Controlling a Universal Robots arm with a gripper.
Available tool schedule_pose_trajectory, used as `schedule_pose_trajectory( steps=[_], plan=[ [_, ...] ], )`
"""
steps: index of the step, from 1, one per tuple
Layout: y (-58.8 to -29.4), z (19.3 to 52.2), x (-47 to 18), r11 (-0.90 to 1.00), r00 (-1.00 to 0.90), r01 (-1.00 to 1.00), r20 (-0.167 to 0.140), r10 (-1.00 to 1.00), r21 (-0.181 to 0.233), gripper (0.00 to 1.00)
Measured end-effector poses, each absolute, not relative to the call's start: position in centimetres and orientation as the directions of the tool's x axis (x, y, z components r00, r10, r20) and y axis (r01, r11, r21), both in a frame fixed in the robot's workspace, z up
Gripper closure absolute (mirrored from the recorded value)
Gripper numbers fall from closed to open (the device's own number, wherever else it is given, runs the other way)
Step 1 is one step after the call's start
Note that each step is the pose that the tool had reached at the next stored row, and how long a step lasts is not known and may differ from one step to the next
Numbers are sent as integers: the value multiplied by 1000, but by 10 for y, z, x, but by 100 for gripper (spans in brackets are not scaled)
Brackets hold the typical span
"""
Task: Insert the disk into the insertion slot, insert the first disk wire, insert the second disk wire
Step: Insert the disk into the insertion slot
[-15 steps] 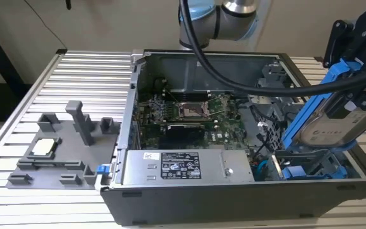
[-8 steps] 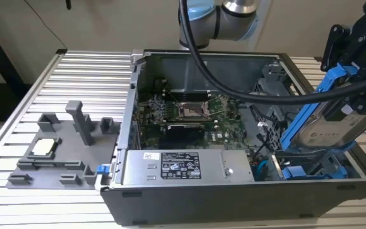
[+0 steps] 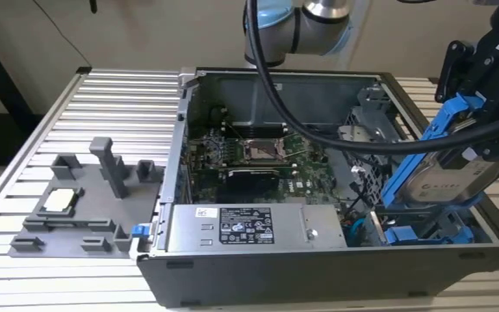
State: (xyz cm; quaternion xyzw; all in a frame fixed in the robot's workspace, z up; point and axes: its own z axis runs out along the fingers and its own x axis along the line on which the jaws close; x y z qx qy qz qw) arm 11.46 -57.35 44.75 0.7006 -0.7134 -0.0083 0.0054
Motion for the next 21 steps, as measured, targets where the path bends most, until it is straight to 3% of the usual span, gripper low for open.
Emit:
schedule_pose_trajectory(
  steps=[21],
  plan=[
    [-572,428,124,-16,16,-999,-2,-1000,34,67]
  ],
)
